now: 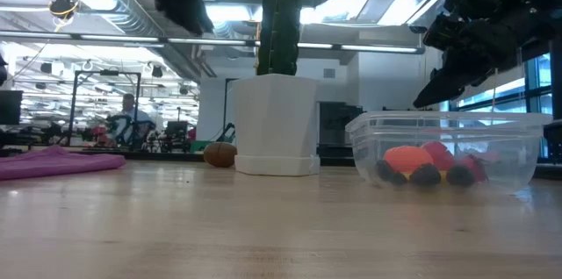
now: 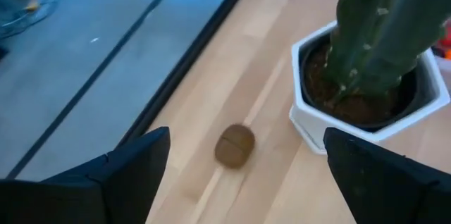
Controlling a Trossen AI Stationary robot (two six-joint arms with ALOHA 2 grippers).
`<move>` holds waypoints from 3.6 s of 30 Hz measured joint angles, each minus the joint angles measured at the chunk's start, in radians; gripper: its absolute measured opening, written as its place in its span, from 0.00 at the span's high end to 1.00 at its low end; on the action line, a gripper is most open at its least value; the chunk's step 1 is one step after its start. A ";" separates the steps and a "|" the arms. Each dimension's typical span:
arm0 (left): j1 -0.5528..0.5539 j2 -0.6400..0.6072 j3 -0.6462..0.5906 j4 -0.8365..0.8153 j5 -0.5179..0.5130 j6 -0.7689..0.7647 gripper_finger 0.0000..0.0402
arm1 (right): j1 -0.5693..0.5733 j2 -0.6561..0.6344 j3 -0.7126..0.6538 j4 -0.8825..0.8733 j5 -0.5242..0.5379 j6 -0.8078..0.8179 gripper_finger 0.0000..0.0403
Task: Pick and placing Produce into tupperware
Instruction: Put the kiwi into the transparent bin
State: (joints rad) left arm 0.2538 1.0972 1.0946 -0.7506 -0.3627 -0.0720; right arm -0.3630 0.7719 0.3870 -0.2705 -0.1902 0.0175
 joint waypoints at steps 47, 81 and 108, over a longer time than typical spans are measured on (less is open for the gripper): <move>0.435 0.371 -0.493 0.931 0.772 0.502 0.09 | -0.003 0.006 0.000 0.027 0.034 0.000 0.53; 0.461 0.560 -0.492 1.008 0.688 0.524 0.09 | -0.003 0.007 0.000 0.027 0.042 0.003 0.53; 0.459 0.560 -0.492 1.007 0.659 0.524 0.09 | -0.003 0.007 0.000 0.027 0.042 0.001 0.53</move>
State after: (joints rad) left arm 0.7132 1.6573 0.6022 0.2560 0.2962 0.4521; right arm -0.3656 0.7788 0.3870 -0.2436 -0.1478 0.0185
